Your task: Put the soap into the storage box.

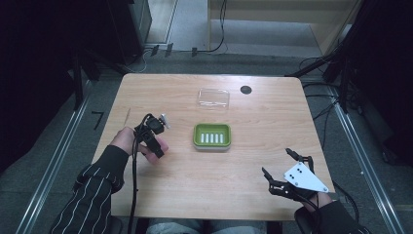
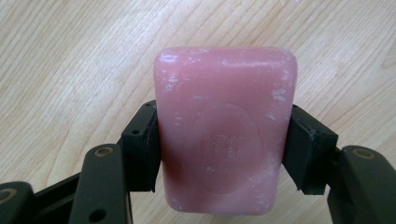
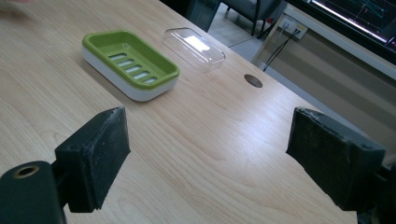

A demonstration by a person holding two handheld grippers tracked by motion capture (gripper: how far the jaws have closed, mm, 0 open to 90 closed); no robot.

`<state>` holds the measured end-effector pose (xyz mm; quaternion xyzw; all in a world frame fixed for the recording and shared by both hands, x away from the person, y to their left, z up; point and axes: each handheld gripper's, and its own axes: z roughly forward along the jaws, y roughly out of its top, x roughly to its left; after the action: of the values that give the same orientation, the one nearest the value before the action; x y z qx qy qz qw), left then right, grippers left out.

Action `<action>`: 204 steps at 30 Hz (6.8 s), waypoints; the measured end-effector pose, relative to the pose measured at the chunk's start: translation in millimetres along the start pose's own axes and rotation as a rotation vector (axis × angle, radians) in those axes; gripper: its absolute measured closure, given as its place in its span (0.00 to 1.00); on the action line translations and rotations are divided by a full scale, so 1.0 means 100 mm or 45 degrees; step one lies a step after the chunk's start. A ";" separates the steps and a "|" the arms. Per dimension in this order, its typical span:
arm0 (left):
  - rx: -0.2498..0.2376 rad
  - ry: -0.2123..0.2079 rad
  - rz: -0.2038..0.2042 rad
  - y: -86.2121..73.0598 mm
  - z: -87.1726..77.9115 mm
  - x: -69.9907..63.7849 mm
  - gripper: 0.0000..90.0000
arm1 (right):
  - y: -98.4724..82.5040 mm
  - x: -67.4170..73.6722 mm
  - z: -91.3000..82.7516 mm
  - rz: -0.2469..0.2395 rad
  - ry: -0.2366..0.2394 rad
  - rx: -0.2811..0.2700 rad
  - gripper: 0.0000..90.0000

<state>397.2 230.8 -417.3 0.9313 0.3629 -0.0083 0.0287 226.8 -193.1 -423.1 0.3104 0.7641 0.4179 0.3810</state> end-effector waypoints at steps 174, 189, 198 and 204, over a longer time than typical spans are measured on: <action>-0.061 0.055 0.751 1.75 0.10 -0.70 0.43 | -0.15 -0.02 -0.21 -0.001 -0.037 0.095 0.15; -0.041 0.064 0.820 1.77 0.25 -0.67 0.43 | -0.15 -0.01 -0.20 -0.006 -0.036 0.095 0.15; -0.016 0.043 0.835 1.78 0.28 -0.68 0.43 | -0.15 -0.01 -0.21 -0.005 -0.036 0.094 0.15; -0.029 0.054 0.800 1.77 0.20 -0.72 0.33 | -0.15 -0.01 -0.21 -0.009 -0.037 0.090 0.15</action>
<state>464.4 50.8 -426.5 0.9975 0.0579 0.0244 0.0326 207.6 -209.3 -428.1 0.3270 0.7739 0.3846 0.3824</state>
